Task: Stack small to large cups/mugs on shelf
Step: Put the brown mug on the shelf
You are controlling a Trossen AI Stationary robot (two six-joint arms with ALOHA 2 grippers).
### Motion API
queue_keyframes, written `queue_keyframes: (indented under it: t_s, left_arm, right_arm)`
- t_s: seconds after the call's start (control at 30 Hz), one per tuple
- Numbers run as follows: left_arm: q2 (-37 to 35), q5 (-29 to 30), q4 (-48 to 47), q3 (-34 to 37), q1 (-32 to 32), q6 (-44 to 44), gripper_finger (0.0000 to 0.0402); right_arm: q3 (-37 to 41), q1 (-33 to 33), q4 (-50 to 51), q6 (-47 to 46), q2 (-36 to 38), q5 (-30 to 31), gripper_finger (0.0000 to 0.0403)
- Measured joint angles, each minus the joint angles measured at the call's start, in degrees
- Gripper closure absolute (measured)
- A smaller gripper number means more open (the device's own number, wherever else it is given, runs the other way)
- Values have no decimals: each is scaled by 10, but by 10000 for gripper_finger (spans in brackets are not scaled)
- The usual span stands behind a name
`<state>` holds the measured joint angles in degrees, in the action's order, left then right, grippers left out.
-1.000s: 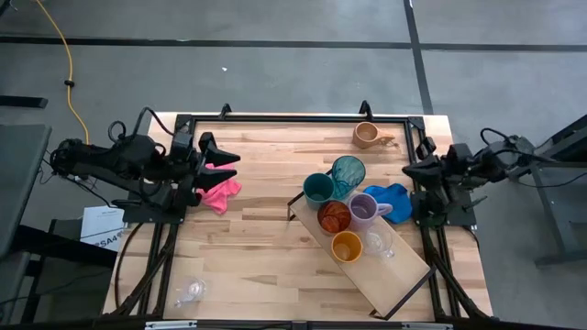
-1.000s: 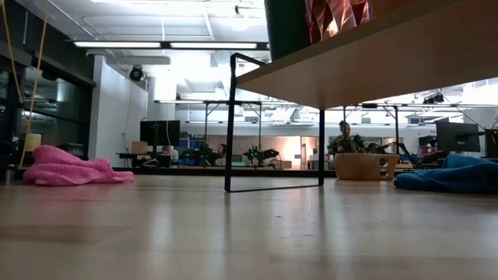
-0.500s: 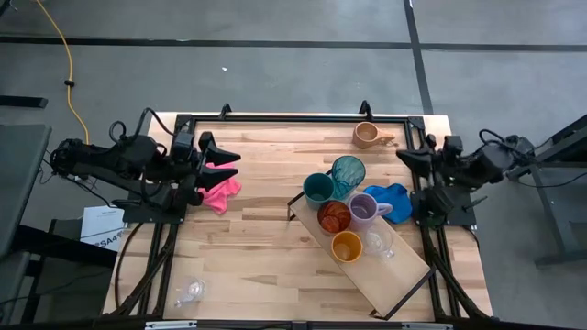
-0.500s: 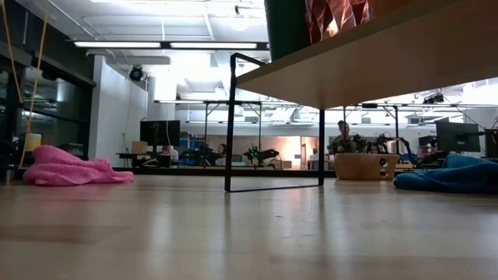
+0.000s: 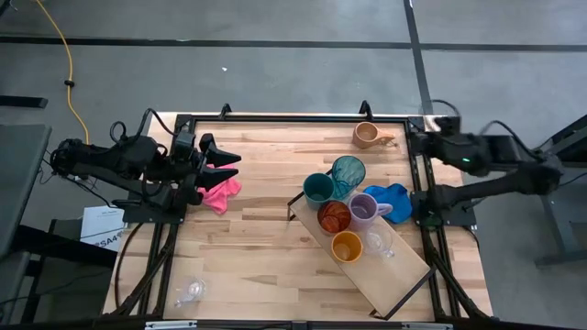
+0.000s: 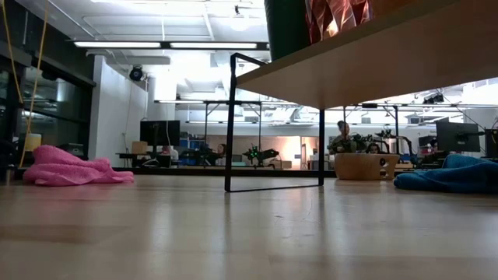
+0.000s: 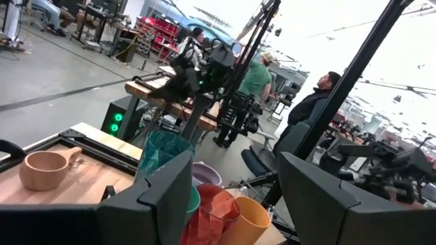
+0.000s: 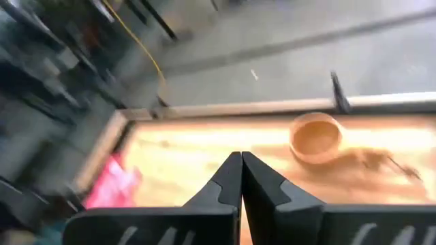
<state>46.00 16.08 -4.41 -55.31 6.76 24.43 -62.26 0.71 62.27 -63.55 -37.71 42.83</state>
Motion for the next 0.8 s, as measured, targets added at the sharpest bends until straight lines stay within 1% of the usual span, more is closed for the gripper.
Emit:
queue_keyframes:
  t_s: [0.07,0.17,0.3,0.37,0.5,0.57,0.63,0.7,0.8]
  left_arm:
    - [0,0,0,0,0,0,197]
    - [0,0,0,0,0,3,197]
    - [0,1,0,0,0,16,197]
    - [0,1,0,0,0,16,197]
    - [0,1,1,0,0,16,197]
    - [0,1,1,0,0,16,197]
    - [0,1,1,0,0,16,197]
    - [0,1,1,0,0,16,197]
    - [0,1,1,0,0,16,197]
  right_arm:
    - [-10,-42,7,32,-40,-63,402]
    - [-13,-110,-14,87,-95,-143,402]
    - [-13,-227,-53,158,-155,-241,402]
    - [-13,-291,-56,186,-178,-280,402]
    - [-13,-412,-47,205,-201,-326,402]
    - [-2,-460,-65,210,-205,-375,401]
    - [21,-496,-97,212,-204,-416,397]
    - [51,-516,-122,196,-204,-450,390]
    - [111,-525,-156,148,-204,-461,380]
